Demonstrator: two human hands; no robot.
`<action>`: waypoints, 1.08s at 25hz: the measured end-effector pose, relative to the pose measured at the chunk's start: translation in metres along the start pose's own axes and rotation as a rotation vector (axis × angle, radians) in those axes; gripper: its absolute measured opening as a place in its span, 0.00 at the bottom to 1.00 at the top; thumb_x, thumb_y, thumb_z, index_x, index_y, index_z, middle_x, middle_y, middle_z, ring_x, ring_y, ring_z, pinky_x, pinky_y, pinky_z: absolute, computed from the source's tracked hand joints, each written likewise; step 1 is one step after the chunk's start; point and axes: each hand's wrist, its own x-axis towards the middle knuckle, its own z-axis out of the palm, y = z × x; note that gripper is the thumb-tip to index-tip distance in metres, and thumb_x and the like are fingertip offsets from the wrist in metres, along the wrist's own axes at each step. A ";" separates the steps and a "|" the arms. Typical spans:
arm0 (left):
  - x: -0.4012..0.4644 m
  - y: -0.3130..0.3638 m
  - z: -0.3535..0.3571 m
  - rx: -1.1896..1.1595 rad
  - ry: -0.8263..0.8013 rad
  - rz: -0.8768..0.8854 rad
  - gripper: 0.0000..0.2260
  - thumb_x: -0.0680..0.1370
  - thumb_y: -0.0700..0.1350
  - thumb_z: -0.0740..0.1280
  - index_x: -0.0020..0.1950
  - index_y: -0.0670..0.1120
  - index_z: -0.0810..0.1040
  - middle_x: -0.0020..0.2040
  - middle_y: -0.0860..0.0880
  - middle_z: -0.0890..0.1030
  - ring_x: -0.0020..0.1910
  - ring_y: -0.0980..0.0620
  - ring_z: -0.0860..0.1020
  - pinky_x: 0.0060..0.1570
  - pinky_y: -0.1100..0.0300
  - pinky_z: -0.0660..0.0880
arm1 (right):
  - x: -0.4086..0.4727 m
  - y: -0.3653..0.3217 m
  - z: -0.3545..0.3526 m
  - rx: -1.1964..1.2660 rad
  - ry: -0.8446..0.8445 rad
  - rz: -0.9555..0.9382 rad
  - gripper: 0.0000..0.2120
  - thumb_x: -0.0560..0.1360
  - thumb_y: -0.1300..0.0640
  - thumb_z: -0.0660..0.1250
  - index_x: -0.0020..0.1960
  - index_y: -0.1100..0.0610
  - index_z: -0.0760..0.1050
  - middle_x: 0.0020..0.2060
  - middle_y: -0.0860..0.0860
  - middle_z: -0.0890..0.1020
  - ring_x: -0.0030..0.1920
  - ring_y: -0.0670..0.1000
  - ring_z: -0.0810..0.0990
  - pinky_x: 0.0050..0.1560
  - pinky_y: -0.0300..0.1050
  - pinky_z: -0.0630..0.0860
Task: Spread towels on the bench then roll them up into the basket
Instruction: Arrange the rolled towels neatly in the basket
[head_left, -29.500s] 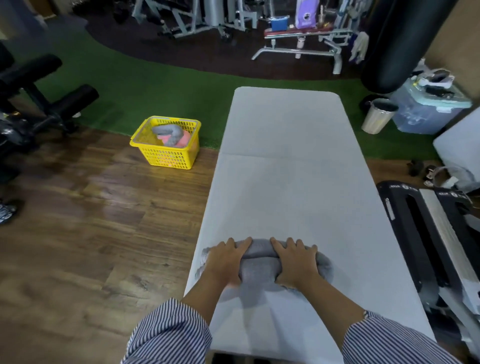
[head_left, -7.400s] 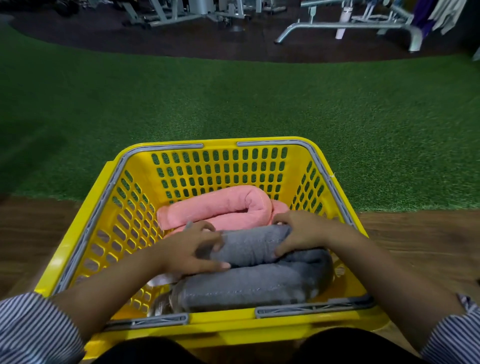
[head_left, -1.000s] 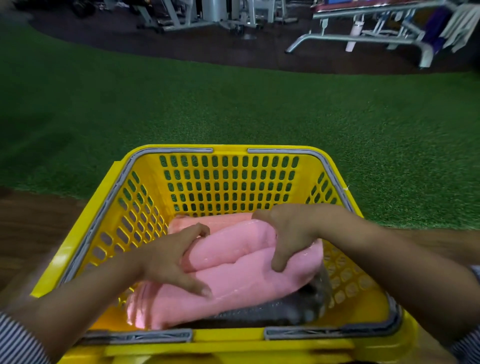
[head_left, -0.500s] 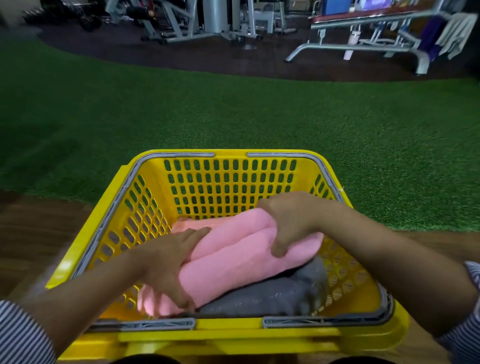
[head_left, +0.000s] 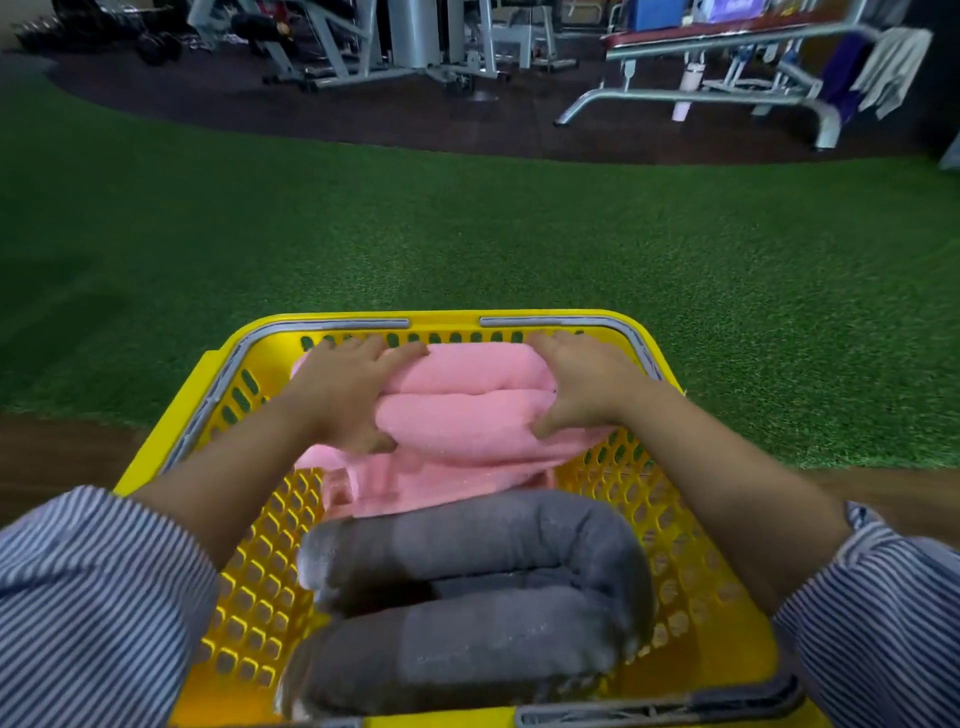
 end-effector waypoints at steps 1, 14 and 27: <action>0.005 0.003 0.014 0.009 0.035 0.001 0.50 0.54 0.69 0.63 0.74 0.56 0.57 0.56 0.46 0.74 0.54 0.42 0.75 0.52 0.48 0.69 | 0.004 0.001 0.012 -0.021 0.006 0.014 0.45 0.58 0.40 0.73 0.69 0.52 0.60 0.59 0.53 0.72 0.59 0.58 0.72 0.54 0.51 0.72; 0.006 0.041 0.097 0.108 -0.335 -0.041 0.48 0.62 0.74 0.64 0.75 0.55 0.49 0.70 0.52 0.69 0.67 0.48 0.70 0.63 0.40 0.59 | 0.021 0.005 0.102 0.044 -0.481 0.125 0.47 0.61 0.57 0.77 0.73 0.54 0.54 0.69 0.56 0.63 0.66 0.61 0.66 0.61 0.55 0.72; -0.044 0.044 0.047 -0.551 -0.471 -0.007 0.30 0.65 0.70 0.65 0.59 0.52 0.73 0.53 0.54 0.75 0.51 0.53 0.74 0.52 0.56 0.73 | -0.026 -0.025 0.046 0.394 -0.489 -0.028 0.24 0.67 0.40 0.71 0.59 0.48 0.75 0.53 0.45 0.77 0.53 0.49 0.75 0.51 0.45 0.73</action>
